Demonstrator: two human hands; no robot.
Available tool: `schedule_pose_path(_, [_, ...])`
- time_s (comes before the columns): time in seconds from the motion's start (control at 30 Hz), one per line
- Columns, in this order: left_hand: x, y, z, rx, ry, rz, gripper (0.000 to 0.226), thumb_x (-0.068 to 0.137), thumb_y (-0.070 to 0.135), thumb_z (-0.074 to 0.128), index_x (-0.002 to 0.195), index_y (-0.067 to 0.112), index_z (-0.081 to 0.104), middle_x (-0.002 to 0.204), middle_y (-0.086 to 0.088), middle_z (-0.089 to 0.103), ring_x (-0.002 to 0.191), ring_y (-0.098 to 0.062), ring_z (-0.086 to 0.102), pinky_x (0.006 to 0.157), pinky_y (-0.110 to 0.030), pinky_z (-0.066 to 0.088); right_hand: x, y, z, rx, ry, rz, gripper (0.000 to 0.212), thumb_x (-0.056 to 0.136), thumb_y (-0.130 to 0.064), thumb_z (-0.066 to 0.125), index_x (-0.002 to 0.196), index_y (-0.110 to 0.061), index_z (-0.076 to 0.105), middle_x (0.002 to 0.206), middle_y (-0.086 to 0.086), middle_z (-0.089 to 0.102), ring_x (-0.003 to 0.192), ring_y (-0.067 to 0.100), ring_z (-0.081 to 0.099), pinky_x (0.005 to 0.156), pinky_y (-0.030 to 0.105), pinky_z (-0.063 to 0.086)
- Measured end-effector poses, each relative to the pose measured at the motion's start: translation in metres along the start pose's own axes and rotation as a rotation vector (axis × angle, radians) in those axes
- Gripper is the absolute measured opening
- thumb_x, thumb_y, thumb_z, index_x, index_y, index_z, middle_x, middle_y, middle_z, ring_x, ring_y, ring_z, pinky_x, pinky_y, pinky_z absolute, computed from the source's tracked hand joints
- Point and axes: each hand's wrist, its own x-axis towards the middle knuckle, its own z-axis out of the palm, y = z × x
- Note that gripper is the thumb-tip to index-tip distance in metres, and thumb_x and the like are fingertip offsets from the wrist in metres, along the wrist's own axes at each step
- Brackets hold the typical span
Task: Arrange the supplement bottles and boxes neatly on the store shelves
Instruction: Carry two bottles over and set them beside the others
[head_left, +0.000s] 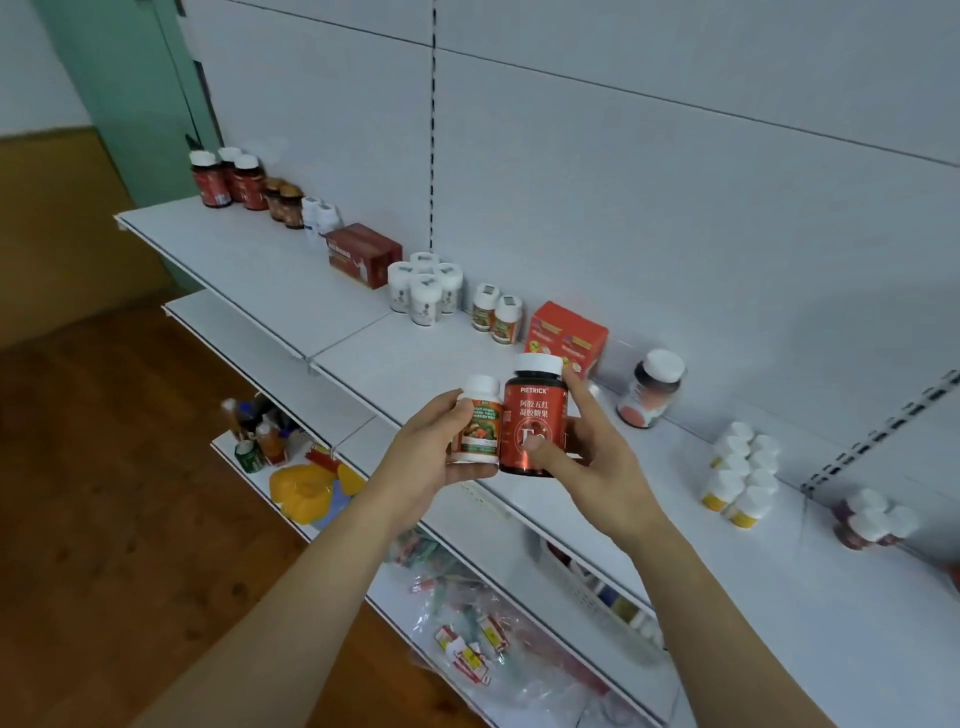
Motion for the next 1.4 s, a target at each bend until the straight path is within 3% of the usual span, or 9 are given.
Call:
schedule_pose_path(0.17, [0.034,0.021,-0.039,0.046,-0.034,-0.030,0.022,0.101,0.025,0.056,0.120,0.022,0.066,0.110,-0.012,0.073,0.103,-0.032,0.071,0.089,-0.053,0.057,0.039,-0.005,0.031,-0.020,0.041,0.022,0.071,0.090,-0.036,0.073,0.143,-0.060,0.032,0.123,-0.011,0.066,0.107,0.008,0.067,0.091,0.031,0.056])
schedule_pose_path(0.33, [0.086,0.039,-0.063,0.391,-0.096,0.074,0.023,0.098,0.033,0.060,0.121,0.036,0.063,0.107,0.008,0.074,0.103,-0.015,0.070,0.096,-0.044,0.056,0.087,0.009,0.043,-0.031,0.094,0.044,0.074,0.086,-0.028,0.079,0.139,-0.055,0.035,0.125,-0.009,0.065,0.102,0.011,0.069,0.087,0.035,0.058])
schedule_pose_path(0.43, [0.117,0.053,-0.066,0.523,-0.130,0.126,0.028,0.095,0.036,0.064,0.123,0.033,0.063,0.111,0.011,0.073,0.097,-0.009,0.071,0.090,-0.039,0.058,0.117,0.018,0.047,-0.031,0.133,0.059,0.082,0.085,-0.023,0.079,0.145,-0.050,0.030,0.128,-0.009,0.062,0.104,0.011,0.068,0.083,0.031,0.058])
schedule_pose_path(0.57, [0.158,0.071,-0.066,0.704,-0.177,0.178,0.033,0.090,0.036,0.071,0.122,0.034,0.063,0.116,0.018,0.067,0.090,-0.001,0.071,0.082,-0.029,0.059,0.147,0.022,0.047,-0.045,0.153,0.095,0.099,0.083,-0.019,0.079,0.151,-0.054,0.016,0.132,-0.025,0.053,0.107,0.001,0.064,0.083,0.022,0.054])
schedule_pose_path(0.73, [0.205,0.080,-0.072,0.884,-0.226,0.240,0.036,0.084,0.037,0.076,0.118,0.037,0.064,0.110,0.024,0.067,0.096,0.011,0.061,0.077,-0.015,0.046,0.170,0.022,0.048,-0.078,0.203,0.117,0.096,0.081,-0.018,0.081,0.144,-0.061,0.022,0.133,-0.027,0.054,0.111,-0.001,0.062,0.076,0.014,0.054])
schedule_pose_path(0.9, [0.244,0.071,-0.075,1.015,-0.274,0.373,0.036,0.083,0.036,0.074,0.117,0.037,0.062,0.105,0.022,0.066,0.097,0.007,0.059,0.086,-0.027,0.051,0.174,0.025,0.060,-0.134,0.285,0.198,0.096,0.081,-0.019,0.081,0.142,-0.062,0.021,0.126,-0.028,0.052,0.107,0.001,0.061,0.070,0.010,0.053])
schedule_pose_path(1.07, [0.274,0.055,-0.083,1.040,-0.356,0.492,0.037,0.090,0.026,0.067,0.125,0.027,0.055,0.112,0.006,0.068,0.100,-0.014,0.063,0.083,-0.042,0.055,0.161,0.028,0.082,-0.210,0.384,0.326,0.097,0.081,-0.020,0.081,0.146,-0.058,0.020,0.128,-0.016,0.053,0.109,0.004,0.061,0.070,0.011,0.053])
schedule_pose_path(1.23, [0.293,0.046,-0.096,1.115,-0.436,0.574,0.052,0.092,0.013,0.061,0.139,0.028,0.044,0.123,-0.002,0.064,0.107,-0.025,0.060,0.084,-0.039,0.052,0.147,0.025,0.106,-0.237,0.469,0.390,0.096,0.082,-0.022,0.080,0.132,-0.073,0.017,0.134,-0.011,0.050,0.111,0.011,0.061,0.070,0.015,0.054])
schedule_pose_path(1.4, [0.304,0.050,-0.099,1.334,-0.494,0.871,0.039,0.086,0.011,0.066,0.123,0.017,0.055,0.130,-0.005,0.052,0.100,-0.033,0.058,0.069,-0.041,0.051,0.143,0.023,0.122,-0.234,0.528,0.399,0.098,0.081,-0.019,0.081,0.128,-0.077,0.016,0.127,-0.016,0.053,0.106,0.005,0.063,0.070,0.013,0.054])
